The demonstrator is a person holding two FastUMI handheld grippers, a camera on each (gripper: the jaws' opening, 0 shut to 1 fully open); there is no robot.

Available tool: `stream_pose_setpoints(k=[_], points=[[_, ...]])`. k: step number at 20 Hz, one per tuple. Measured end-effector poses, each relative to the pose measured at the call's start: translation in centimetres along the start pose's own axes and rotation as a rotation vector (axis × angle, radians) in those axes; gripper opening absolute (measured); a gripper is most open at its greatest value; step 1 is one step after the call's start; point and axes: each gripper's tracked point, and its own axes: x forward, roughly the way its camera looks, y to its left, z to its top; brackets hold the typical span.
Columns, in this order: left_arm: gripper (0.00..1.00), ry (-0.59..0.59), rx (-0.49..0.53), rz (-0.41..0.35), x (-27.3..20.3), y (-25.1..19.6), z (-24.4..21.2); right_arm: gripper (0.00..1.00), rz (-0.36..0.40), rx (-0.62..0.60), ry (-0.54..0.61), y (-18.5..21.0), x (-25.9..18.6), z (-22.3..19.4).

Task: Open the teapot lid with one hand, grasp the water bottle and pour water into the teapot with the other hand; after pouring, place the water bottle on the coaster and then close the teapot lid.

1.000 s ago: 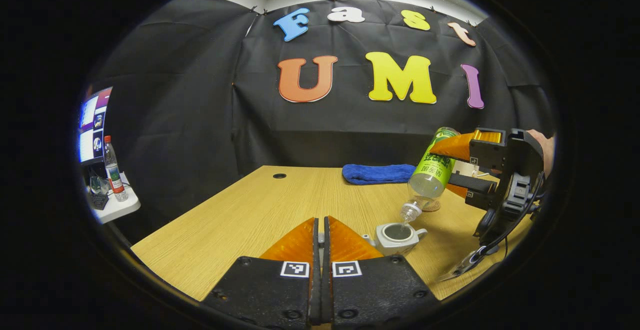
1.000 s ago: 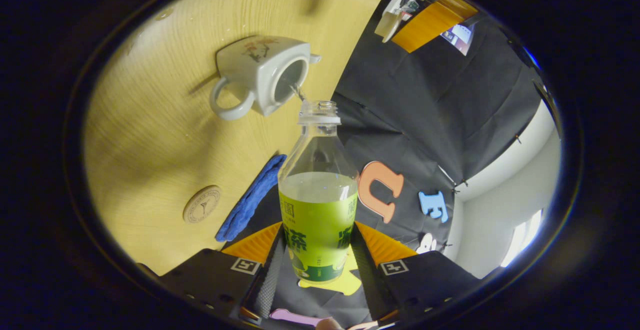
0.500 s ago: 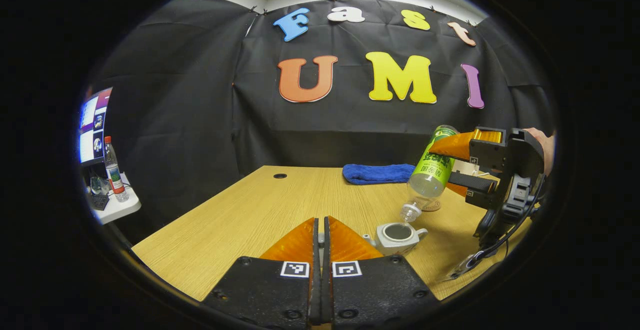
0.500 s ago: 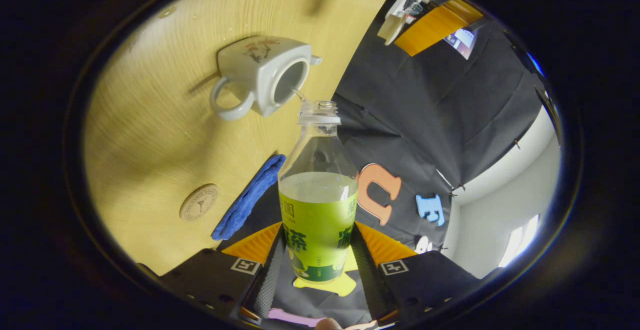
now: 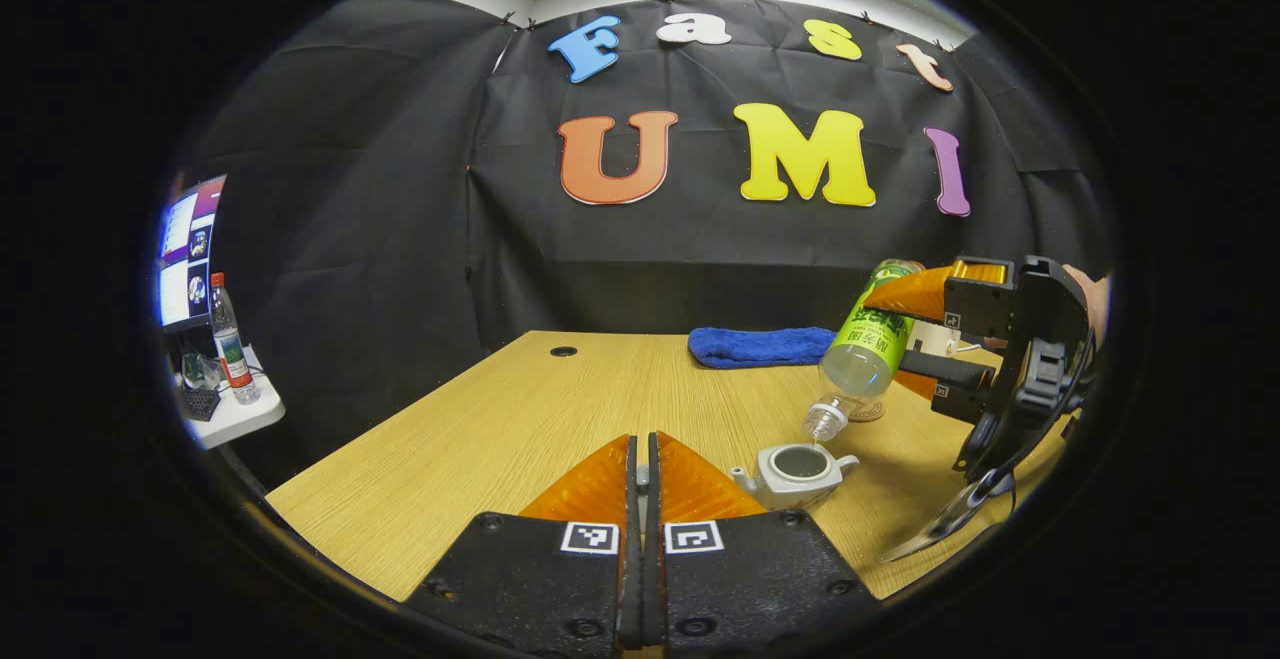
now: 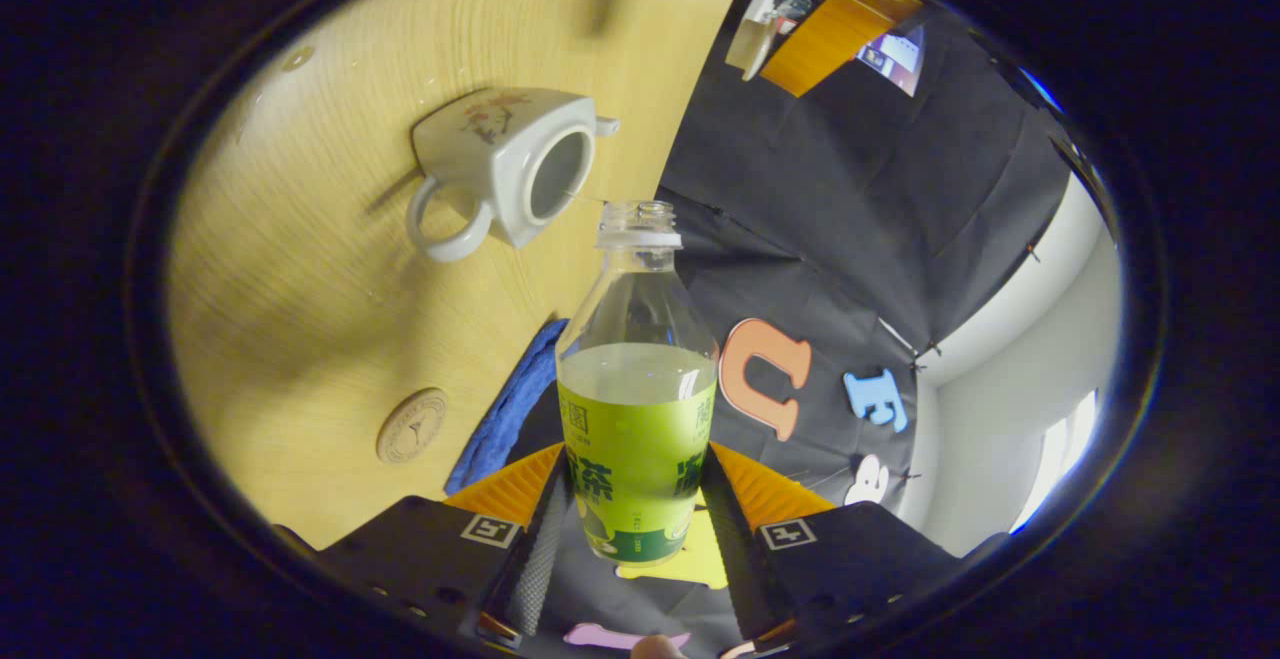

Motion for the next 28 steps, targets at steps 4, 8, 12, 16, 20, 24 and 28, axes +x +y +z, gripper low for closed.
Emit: stream_pose_setpoints(k=[4,8,12,16,20,24,28], points=[[0.03,0.002,-0.002,0.005,0.1,-0.1,0.0,0.73,0.04,0.244,-0.01,0.3,-0.7,0.5],[0.03,-0.006,0.003,-0.004,-0.1,-0.6,0.4,0.72,0.051,0.613,-0.011,-0.6,-1.4,-0.3],[0.03,-0.028,0.008,-0.039,-0.4,-2.4,1.3,0.71,0.039,1.04,0.045,-1.8,-1.7,-3.4],[0.03,-0.046,0.004,-0.084,-0.6,-4.3,2.1,0.71,0.028,1.548,0.08,-2.0,-0.5,-6.5],[0.03,-0.055,0.016,-0.093,-0.8,-4.8,2.4,0.72,0.064,1.857,0.129,0.2,2.7,-7.7],[0.03,-0.057,0.025,-0.086,-0.8,-4.7,2.6,0.72,0.135,1.927,0.187,4.4,5.3,-7.1],[0.03,-0.064,0.022,-0.079,-0.9,-4.3,2.7,0.72,0.187,1.945,0.262,7.6,6.3,-6.9]])
